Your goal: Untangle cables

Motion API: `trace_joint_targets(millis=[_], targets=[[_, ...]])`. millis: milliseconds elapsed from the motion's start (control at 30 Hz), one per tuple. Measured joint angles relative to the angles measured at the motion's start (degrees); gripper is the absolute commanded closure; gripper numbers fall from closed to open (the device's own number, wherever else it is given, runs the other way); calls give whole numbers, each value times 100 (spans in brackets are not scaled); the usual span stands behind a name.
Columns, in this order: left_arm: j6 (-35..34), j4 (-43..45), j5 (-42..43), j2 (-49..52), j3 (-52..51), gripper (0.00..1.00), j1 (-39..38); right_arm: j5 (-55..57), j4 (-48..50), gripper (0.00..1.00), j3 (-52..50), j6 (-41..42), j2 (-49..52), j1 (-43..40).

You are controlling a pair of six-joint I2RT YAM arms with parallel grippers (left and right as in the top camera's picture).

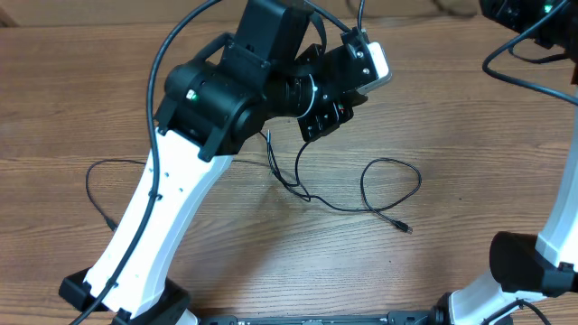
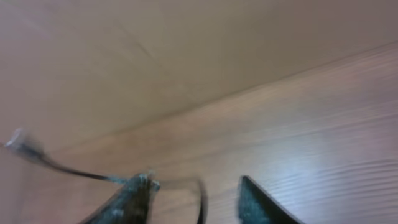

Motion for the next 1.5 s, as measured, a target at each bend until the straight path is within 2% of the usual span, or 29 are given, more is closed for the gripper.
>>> trace_joint_targets(millis=[167,400,533,667,800,1100,1500], targets=[[-2,9,-459,-299,-2,96,0,337,-208,44,-2,-44,212,2],[-2,-87,-1091,-656,0,96,0,457,-271,30,-2,-48,323,2],[-2,-216,-1434,-691,0,96,0,417,-407,27,-2,-76,323,0],[-22,-310,-1818,-691,0,96,0,-55,-507,20,-2,-466,323,0],[-278,-190,-2247,-691,-2,96,0,-1021,-706,15,-2,-1224,323,0],[-1480,962,-3659,-691,-2,96,0,-2614,-1307,14,-2,-2844,323,2],[-2068,2883,-4083,-691,-2,96,203,-3126,-1495,14,-79,-3294,323,199]])
